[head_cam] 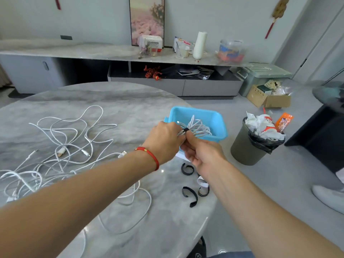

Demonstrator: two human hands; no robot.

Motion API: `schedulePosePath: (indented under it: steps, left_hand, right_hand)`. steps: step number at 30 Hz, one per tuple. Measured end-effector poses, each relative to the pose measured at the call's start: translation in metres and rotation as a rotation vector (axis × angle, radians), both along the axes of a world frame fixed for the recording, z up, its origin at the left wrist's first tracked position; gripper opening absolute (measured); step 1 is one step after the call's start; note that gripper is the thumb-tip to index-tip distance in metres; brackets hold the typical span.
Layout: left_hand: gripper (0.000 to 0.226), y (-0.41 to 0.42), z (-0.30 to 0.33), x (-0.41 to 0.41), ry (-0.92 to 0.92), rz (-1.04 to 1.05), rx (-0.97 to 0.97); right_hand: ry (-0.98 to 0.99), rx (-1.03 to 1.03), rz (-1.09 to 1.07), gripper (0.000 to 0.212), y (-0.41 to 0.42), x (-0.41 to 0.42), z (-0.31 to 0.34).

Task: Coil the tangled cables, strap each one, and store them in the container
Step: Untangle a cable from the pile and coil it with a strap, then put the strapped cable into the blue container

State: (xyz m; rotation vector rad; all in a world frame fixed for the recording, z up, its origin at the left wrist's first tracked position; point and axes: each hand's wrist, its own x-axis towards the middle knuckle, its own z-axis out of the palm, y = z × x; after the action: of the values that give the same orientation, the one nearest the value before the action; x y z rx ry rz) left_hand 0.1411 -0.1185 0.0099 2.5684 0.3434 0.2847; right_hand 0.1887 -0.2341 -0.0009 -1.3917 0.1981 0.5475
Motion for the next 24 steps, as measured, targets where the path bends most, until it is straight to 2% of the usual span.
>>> schedulePosePath:
  steps: [3, 5, 8, 11, 13, 15, 19, 24]
  left_hand:
    - [0.022, 0.0, 0.016, 0.039, -0.002, -0.055, 0.103]
    - [0.015, 0.0, 0.021, 0.065, -0.014, -0.072, 0.155]
    - [0.022, 0.002, 0.017, 0.104, -0.022, -0.064, 0.233]
    - [0.03, 0.005, 0.004, 0.137, 0.015, -0.097, 0.309]
    - [0.041, 0.004, -0.008, 0.149, 0.083, -0.159, 0.411]
    - [0.038, 0.004, -0.021, 0.152, 0.084, -0.172, 0.523]
    - [0.042, 0.008, -0.03, 0.158, 0.035, -0.199, 0.602]
    - [0.043, 0.01, -0.023, 0.173, 0.093, -0.277, 0.703]
  right_hand:
    - [0.068, 0.078, -0.008, 0.015, -0.008, 0.022, 0.01]
    - [0.039, 0.039, -0.047, 0.013, -0.017, 0.036, 0.015]
    - [-0.073, -0.079, -0.197, 0.005, -0.03, 0.053, 0.016]
    - [-0.209, -0.184, -0.26, 0.015, -0.041, 0.062, 0.01]
    - [-0.262, -0.231, -0.257, 0.018, -0.046, 0.065, 0.005]
    - [-0.298, -0.268, -0.239, 0.017, -0.05, 0.066, 0.002]
    - [-0.324, -0.337, -0.199, 0.017, -0.054, 0.067, 0.0]
    - [-0.391, -0.388, -0.147, 0.018, -0.049, 0.064, -0.002]
